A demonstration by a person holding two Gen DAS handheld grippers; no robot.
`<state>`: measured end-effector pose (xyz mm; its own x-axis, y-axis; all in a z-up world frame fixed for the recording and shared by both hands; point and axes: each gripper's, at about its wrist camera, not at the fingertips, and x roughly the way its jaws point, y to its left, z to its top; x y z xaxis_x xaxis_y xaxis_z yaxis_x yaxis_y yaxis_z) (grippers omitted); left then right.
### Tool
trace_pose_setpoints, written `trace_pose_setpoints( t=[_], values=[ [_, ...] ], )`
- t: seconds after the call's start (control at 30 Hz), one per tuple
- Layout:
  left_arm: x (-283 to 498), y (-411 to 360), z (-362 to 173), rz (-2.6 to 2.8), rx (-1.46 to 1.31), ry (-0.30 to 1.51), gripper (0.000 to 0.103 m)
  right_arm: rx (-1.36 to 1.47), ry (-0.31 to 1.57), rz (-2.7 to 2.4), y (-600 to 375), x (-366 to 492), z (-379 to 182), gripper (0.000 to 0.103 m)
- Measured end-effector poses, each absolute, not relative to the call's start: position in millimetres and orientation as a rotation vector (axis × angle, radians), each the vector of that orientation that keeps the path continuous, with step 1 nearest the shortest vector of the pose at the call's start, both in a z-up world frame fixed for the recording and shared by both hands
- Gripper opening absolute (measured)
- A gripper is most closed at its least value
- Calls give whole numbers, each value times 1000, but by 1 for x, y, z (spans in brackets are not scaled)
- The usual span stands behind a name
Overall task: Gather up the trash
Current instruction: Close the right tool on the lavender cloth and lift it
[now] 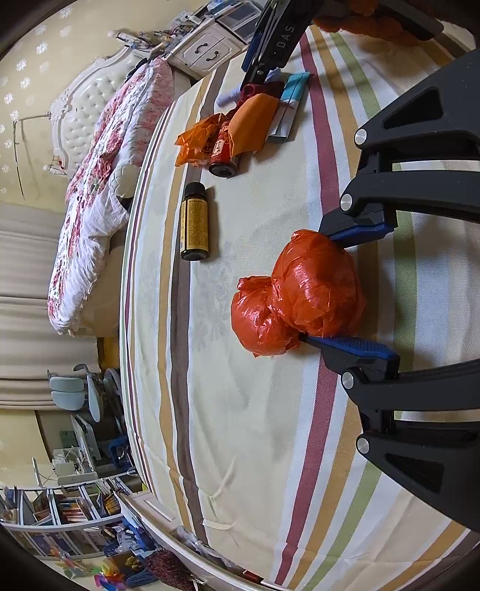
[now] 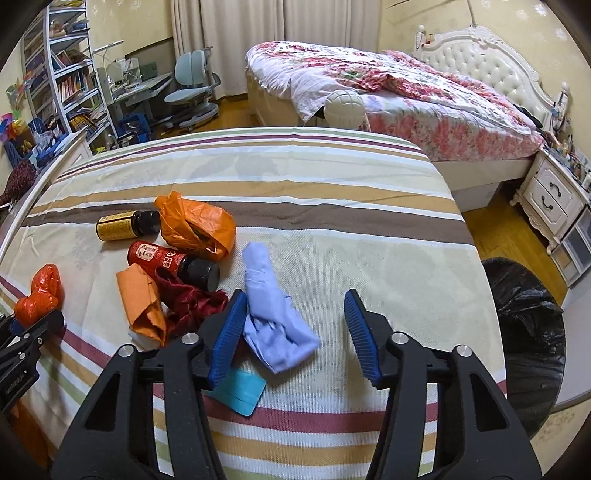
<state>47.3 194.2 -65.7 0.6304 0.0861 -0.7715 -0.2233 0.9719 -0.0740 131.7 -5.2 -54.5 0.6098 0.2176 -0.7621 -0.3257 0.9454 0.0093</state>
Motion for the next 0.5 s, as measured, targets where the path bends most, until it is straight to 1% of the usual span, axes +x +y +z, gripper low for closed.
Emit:
trace_pose_setpoints(
  t=[0.03, 0.1, 0.13, 0.17, 0.4, 0.47, 0.5],
  values=[
    [47, 194, -66, 175, -167, 870, 42, -133, 865, 320, -6, 132, -55, 41],
    [46, 193, -65, 171, -162, 867, 42, -127, 874, 326, -9, 130, -55, 38],
    [46, 192, -65, 169, -161, 866, 42, -126, 877, 326, -10, 129, -55, 33],
    [46, 192, -65, 167, -161, 866, 42, -121, 879, 327, -12, 127, -55, 31],
    [45, 187, -65, 147, -162, 861, 42, -98, 877, 302, -27, 118, -54, 27],
    [44, 185, -65, 142, -159, 862, 42, -95, 877, 298, -30, 117, -55, 27],
    [44, 184, -65, 142, -157, 863, 42, -93, 879, 298, -32, 117, -55, 31]
  ],
)
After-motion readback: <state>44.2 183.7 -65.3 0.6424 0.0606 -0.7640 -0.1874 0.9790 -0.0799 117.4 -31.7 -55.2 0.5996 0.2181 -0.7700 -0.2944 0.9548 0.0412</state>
